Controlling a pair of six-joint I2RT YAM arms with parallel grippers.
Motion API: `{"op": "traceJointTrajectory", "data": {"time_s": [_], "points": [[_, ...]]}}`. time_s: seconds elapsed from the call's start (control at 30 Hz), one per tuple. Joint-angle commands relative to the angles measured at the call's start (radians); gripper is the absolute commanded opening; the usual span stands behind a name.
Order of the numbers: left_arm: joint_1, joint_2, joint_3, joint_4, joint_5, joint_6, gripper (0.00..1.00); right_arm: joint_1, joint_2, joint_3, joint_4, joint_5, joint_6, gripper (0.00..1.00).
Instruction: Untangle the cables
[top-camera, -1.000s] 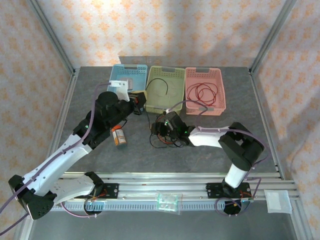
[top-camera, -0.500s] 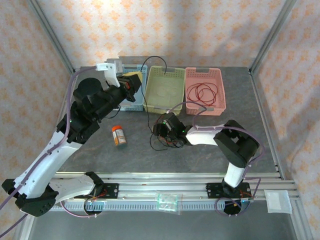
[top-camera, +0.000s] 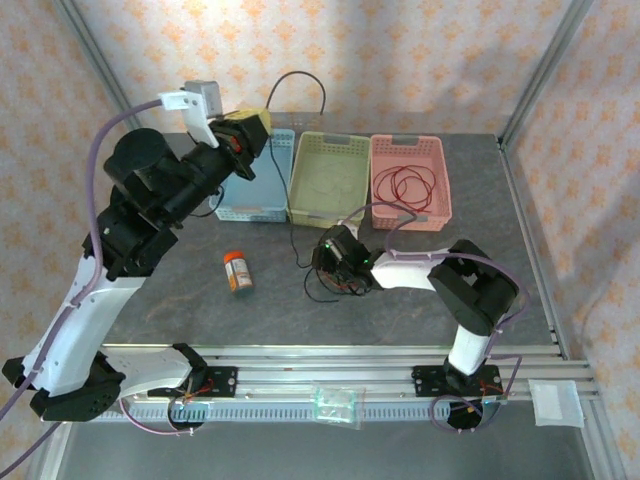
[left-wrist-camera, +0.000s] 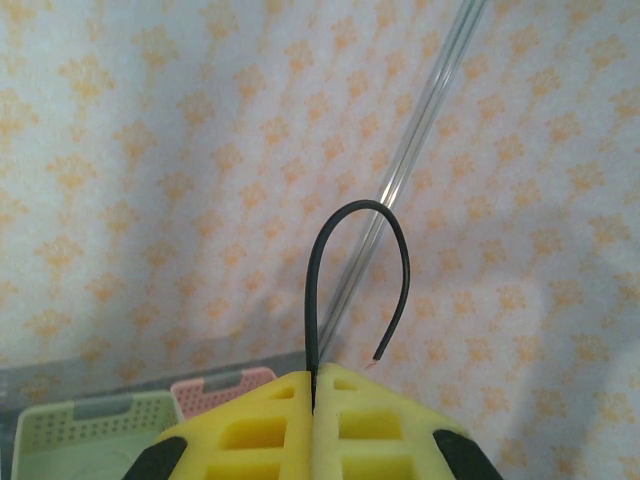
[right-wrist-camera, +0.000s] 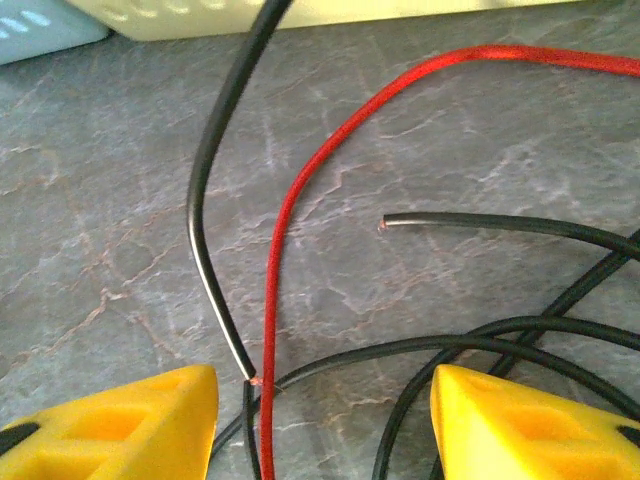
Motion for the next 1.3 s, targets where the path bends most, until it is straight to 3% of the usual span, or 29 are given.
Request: {"op": "traceJointTrajectory", "data": {"time_s": [0.0, 0.33, 0.6, 0.93, 1.27], "points": [[0.012, 0.006, 0.072, -0.033, -0.01, 0.052, 0.0, 0.006, 0.011, 0.019, -0.068, 0.073, 0.026, 0.58], [0.026, 0.022, 0.17, -0.093, -0.096, 0.116, 0.0, 0.007, -0.004, 0.018, -0.061, 0.057, 0.014, 0.58], [0.042, 0.047, 0.083, -0.078, -0.151, 0.126, 0.0, 0.017, -0.229, -0.068, 0.036, 0.05, -0.09, 0.69], [0.155, 0.133, 0.021, -0.039, -0.145, 0.094, 0.0, 0.03, -0.48, -0.129, 0.052, 0.146, -0.238, 0.81], [0.246, 0.29, 0.09, -0.024, -0.169, 0.136, 0.0, 0.03, -0.523, -0.033, 0.139, 0.121, -0.342, 0.85]]}}
